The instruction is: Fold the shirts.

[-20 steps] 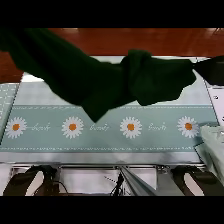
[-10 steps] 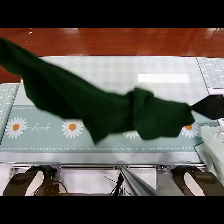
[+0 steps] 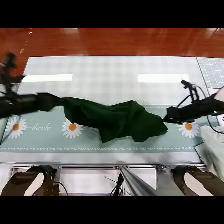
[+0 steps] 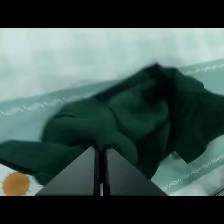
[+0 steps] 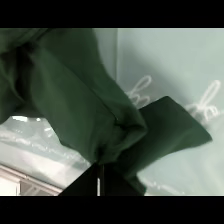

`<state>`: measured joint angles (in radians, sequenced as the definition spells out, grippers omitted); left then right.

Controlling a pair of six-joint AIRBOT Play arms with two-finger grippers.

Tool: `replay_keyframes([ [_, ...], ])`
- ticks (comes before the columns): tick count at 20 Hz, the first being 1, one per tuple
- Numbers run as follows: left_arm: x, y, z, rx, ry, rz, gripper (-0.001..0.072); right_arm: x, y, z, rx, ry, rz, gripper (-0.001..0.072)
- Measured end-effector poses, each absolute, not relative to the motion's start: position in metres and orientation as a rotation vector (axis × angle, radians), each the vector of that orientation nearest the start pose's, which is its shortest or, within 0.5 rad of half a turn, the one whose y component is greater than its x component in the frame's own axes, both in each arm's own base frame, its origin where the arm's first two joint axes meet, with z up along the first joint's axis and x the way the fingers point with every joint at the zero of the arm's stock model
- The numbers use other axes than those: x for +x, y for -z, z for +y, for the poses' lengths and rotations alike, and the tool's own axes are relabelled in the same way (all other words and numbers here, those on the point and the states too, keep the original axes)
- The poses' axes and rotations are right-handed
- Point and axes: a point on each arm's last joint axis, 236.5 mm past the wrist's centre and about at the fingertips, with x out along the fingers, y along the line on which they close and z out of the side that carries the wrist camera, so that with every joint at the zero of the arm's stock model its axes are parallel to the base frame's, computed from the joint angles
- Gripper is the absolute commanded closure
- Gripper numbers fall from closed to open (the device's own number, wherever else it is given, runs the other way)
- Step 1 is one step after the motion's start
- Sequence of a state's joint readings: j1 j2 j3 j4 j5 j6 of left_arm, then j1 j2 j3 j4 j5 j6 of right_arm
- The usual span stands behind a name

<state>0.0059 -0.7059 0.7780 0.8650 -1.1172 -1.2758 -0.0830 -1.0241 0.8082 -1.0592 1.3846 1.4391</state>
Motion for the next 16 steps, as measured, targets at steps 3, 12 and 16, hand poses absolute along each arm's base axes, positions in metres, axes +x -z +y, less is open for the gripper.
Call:
replay_keyframes([
  [3, 0.275, -0.065, -0.156, -0.375, 0.564, 0.981, 0.0683, 0.262, 0.017, 0.093, 0.474, -0.350, 1.500, 0.0276],
  [12, 0.267, -0.035, -0.175, -0.374, 0.586, 1.029, 0.0683, 0.244, -0.024, 0.032, 0.458, -0.271, 1.473, 0.0141],
  [16, 0.267, -0.034, -0.175, -0.371, 0.587, 1.028, 0.0683, 0.192, 0.005, 0.066, 0.630, -0.311, 1.524, 0.0114],
])
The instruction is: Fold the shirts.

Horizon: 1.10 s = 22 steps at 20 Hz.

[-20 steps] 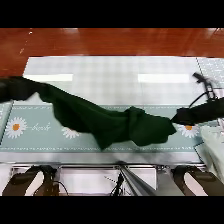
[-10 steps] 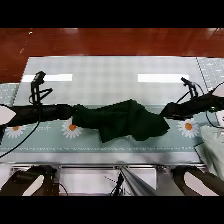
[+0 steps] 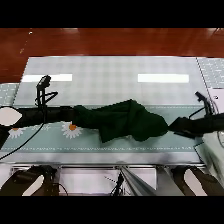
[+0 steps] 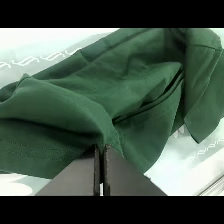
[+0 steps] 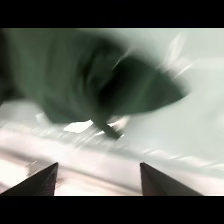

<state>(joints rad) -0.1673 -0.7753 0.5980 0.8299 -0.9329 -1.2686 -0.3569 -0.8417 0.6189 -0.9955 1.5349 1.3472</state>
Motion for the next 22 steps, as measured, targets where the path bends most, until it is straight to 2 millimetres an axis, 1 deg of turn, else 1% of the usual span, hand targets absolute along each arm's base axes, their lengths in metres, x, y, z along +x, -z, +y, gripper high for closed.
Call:
replay_keyframes([
  [1, 0.267, -0.034, -0.175, -0.371, 0.587, 1.028, 0.0683, 0.184, 0.014, 0.074, 0.680, -0.310, 1.522, 0.0115],
  [3, 0.267, -0.034, -0.175, -0.370, 0.588, 1.028, 0.0683, 0.176, 0.027, 0.089, 0.769, -0.312, 1.502, 0.0115],
  [6, 0.267, -0.034, -0.175, -0.370, 0.587, 1.027, 0.0683, 0.173, 0.040, 0.108, 0.831, -0.305, 1.486, 0.0115],
  [9, 0.267, -0.034, -0.175, -0.370, 0.587, 1.027, 0.0683, 0.180, 0.051, 0.126, 0.827, -0.274, 1.459, 0.0115],
  [12, 0.267, -0.034, -0.175, -0.371, 0.587, 1.027, 0.0683, 0.188, 0.063, 0.139, 0.806, -0.212, 1.440, 0.0115],
  [14, 0.267, -0.034, -0.175, -0.371, 0.587, 1.027, 0.0682, 0.188, 0.072, 0.150, 0.796, -0.190, 1.454, 0.0116],
  [15, 0.267, -0.034, -0.175, -0.371, 0.587, 1.027, 0.0683, 0.188, 0.077, 0.156, 0.793, -0.184, 1.464, 0.0130],
  [16, 0.267, -0.034, -0.175, -0.371, 0.587, 1.027, 0.0682, 0.189, 0.082, 0.161, 0.792, -0.183, 1.466, 0.0194],
  [17, 0.267, -0.034, -0.175, -0.371, 0.587, 1.027, 0.0683, 0.193, 0.086, 0.168, 0.802, -0.178, 1.460, 0.0294],
  [18, 0.267, -0.034, -0.175, -0.371, 0.586, 1.026, 0.0683, 0.197, 0.089, 0.173, 0.813, -0.174, 1.448, 0.0427],
  [19, 0.267, -0.034, -0.175, -0.371, 0.586, 1.025, 0.0683, 0.202, 0.091, 0.176, 0.823, -0.167, 1.432, 0.0520],
  [20, 0.268, -0.034, -0.175, -0.371, 0.583, 1.021, 0.0683, 0.208, 0.092, 0.178, 0.832, -0.161, 1.411, 0.0647],
  [21, 0.270, -0.035, -0.174, -0.372, 0.580, 1.016, 0.0683, 0.214, 0.092, 0.180, 0.845, -0.153, 1.389, 0.0690],
  [22, 0.271, -0.035, -0.174, -0.373, 0.577, 1.012, 0.0683, 0.220, 0.091, 0.181, 0.847, -0.151, 1.369, 0.0691],
])
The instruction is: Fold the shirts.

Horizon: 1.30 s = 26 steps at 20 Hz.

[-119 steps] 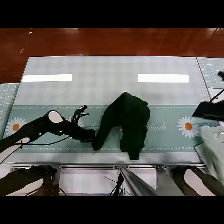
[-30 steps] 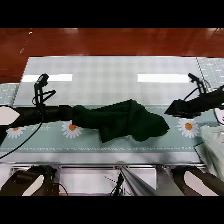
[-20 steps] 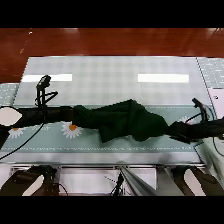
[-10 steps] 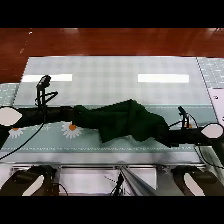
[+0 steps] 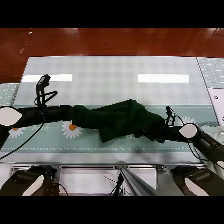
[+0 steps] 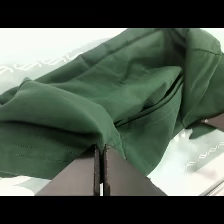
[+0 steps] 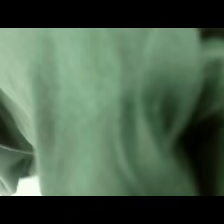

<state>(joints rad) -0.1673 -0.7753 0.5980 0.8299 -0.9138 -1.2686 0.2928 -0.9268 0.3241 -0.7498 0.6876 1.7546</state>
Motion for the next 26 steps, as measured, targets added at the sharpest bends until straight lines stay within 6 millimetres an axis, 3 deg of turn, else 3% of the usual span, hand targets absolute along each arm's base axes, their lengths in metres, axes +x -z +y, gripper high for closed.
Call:
replay_keyframes([
  [4, 0.276, -0.039, -0.172, -0.375, 0.566, 0.989, 0.0683, 0.241, 0.062, 0.198, 0.822, -0.247, 1.321, 0.0691],
  [6, 0.283, -0.048, -0.168, -0.378, 0.557, 0.960, 0.0683, 0.252, 0.030, 0.211, 0.770, -0.355, 1.297, 0.0690],
  [8, 0.296, -0.073, -0.158, -0.380, 0.536, 0.888, 0.0683, 0.263, -0.010, 0.223, 0.688, -0.468, 1.262, 0.0691],
  [10, 0.314, -0.115, -0.138, -0.366, 0.497, 0.775, 0.0684, 0.274, -0.055, 0.226, 0.572, -0.557, 1.206, 0.0691],
  [12, 0.326, -0.169, -0.111, -0.326, 0.442, 0.645, 0.0683, 0.286, -0.101, 0.216, 0.448, -0.597, 1.140, 0.0691],
  [14, 0.330, -0.228, -0.079, -0.261, 0.367, 0.521, 0.0683, 0.300, -0.146, 0.194, 0.341, -0.578, 1.064, 0.0691],
  [17, 0.317, -0.317, -0.041, -0.162, 0.261, 0.347, 0.0683, 0.323, -0.217, 0.148, 0.253, -0.481, 0.902, 0.0692],
  [20, 0.289, -0.401, -0.032, -0.076, 0.210, 0.173, 0.0683, 0.337, -0.295, 0.105, 0.222, -0.375, 0.697, 0.0692],
  [22, 0.268, -0.443, -0.033, -0.024, 0.188, 0.079, 0.0683, 0.337, -0.346, 0.084, 0.210, -0.325, 0.561, 0.0692],
  [26, 0.227, -0.499, -0.043, 0.046, 0.172, -0.062, 0.0683, 0.320, -0.418, 0.065, 0.180, -0.276, 0.368, 0.0692],
])
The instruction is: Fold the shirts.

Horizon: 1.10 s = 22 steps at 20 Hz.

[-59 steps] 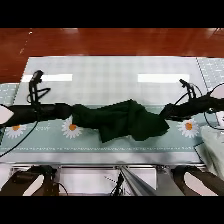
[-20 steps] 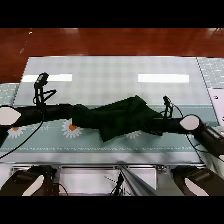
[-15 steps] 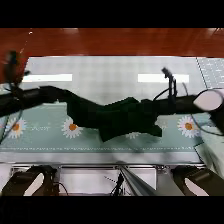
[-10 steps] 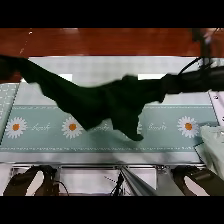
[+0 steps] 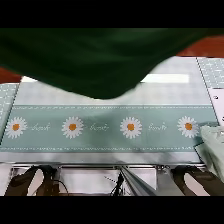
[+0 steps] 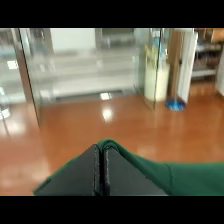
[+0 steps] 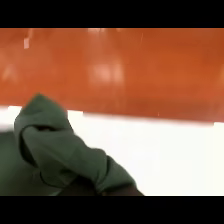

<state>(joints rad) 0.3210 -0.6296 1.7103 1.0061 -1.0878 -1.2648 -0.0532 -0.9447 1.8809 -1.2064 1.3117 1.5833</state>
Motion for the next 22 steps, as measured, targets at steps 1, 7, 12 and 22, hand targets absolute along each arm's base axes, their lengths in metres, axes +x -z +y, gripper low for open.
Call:
replay_keyframes([
  [1, 0.218, -0.508, -0.045, 0.059, 0.171, -0.087, 0.0683, 0.315, -0.431, 0.062, 0.172, -0.268, 0.334, 0.0692],
  [7, 0.172, -0.537, -0.061, 0.116, 0.168, -0.181, 0.0683, 0.275, -0.483, 0.060, 0.138, -0.262, 0.191, 0.0692],
  [12, 0.176, -0.492, -0.059, 0.146, 0.173, 0.008, 0.0684, 0.254, -0.446, 0.052, 0.071, -0.226, 0.353, 0.0692],
  [22, 0.289, -0.290, -0.055, -0.110, 0.369, 0.589, 0.0684, 0.404, -0.304, 0.066, 0.120, -0.355, 0.779, 0.0692],
])
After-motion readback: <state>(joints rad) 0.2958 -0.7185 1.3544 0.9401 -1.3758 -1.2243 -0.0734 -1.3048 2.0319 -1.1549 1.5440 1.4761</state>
